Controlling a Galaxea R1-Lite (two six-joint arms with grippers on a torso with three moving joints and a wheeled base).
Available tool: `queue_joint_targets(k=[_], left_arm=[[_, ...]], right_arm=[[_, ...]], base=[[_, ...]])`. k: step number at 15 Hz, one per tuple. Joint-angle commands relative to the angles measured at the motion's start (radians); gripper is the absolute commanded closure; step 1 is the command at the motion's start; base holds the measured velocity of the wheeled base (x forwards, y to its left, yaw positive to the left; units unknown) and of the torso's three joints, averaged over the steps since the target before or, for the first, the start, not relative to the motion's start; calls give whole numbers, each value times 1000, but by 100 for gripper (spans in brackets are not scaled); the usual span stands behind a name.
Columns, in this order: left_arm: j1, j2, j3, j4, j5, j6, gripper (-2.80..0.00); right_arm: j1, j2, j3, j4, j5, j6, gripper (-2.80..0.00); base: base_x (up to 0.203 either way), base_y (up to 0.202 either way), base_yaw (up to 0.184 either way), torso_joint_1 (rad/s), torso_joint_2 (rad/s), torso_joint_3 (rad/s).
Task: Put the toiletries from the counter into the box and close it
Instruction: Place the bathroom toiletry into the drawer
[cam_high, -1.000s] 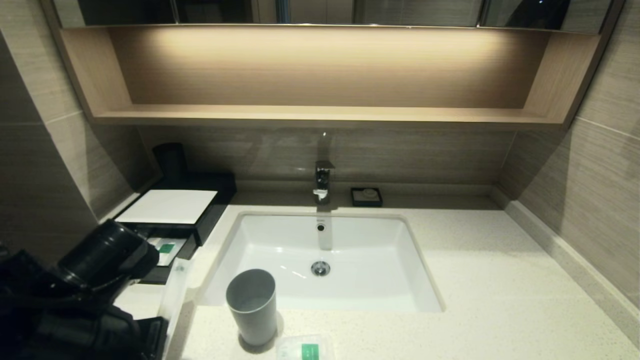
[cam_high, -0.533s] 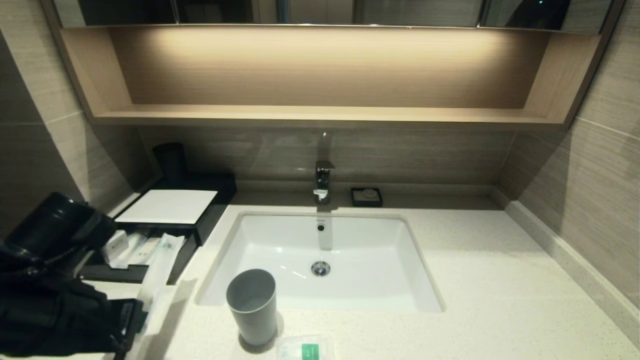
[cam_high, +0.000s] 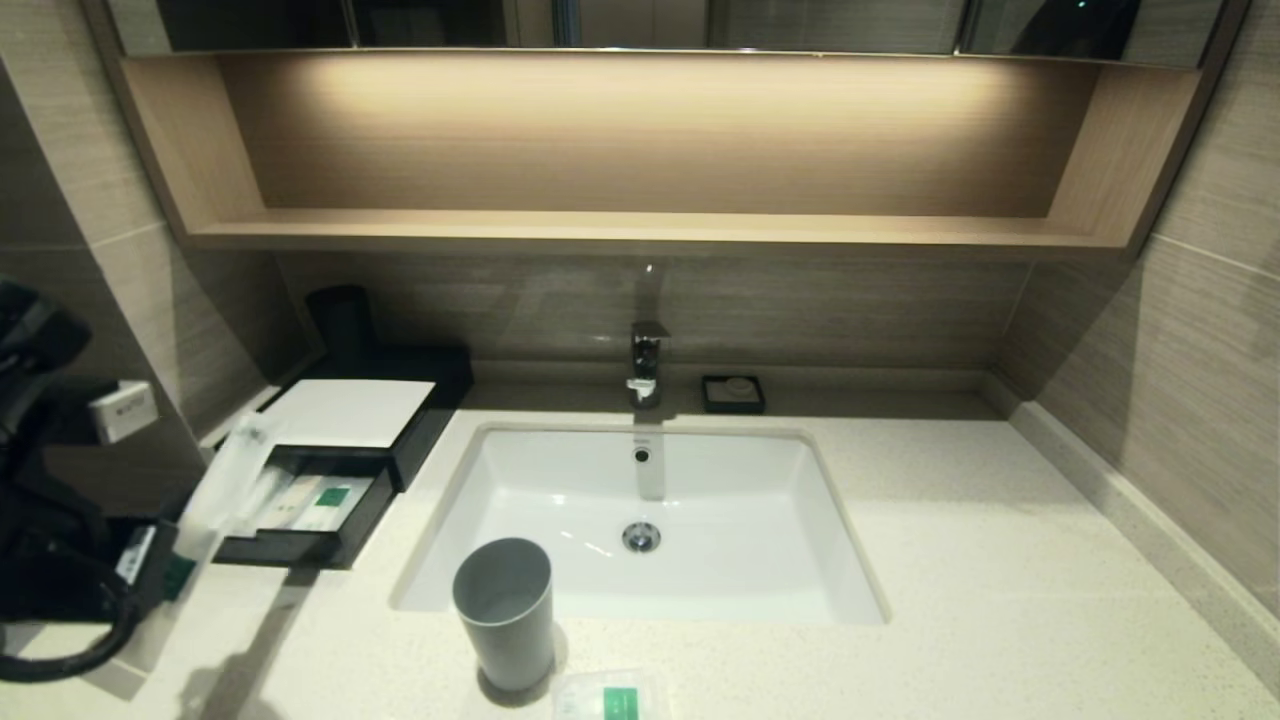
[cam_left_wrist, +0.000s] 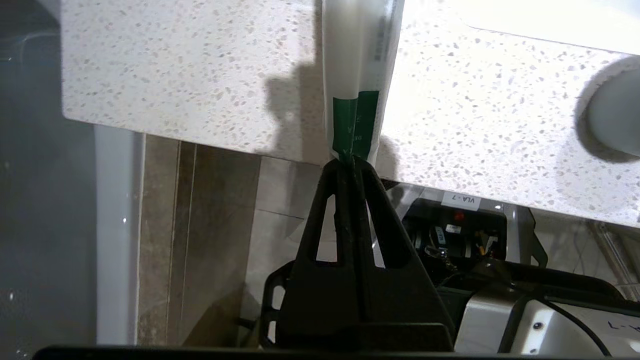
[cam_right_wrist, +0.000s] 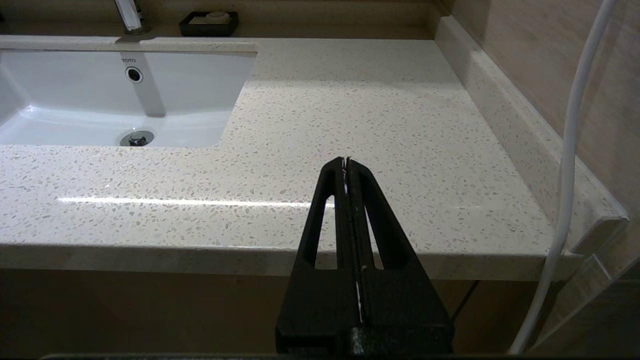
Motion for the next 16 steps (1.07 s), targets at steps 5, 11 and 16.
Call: queue_joint_targets(k=[5,11,16], left_arm=[[141,104,-113,14,-4,103,0],[303,282,-275,10,-8,214,0],[444,394,-428,98,-101,337,0]], right_arm=[[0,0,2,-1,1,0,0],[0,0,2,-1,0,0,0],[0,1,2,-1,0,0,0]], base=[[0,0,0,0,0,0],[0,0,0,0,0,0],[0,0,0,0,0,0]])
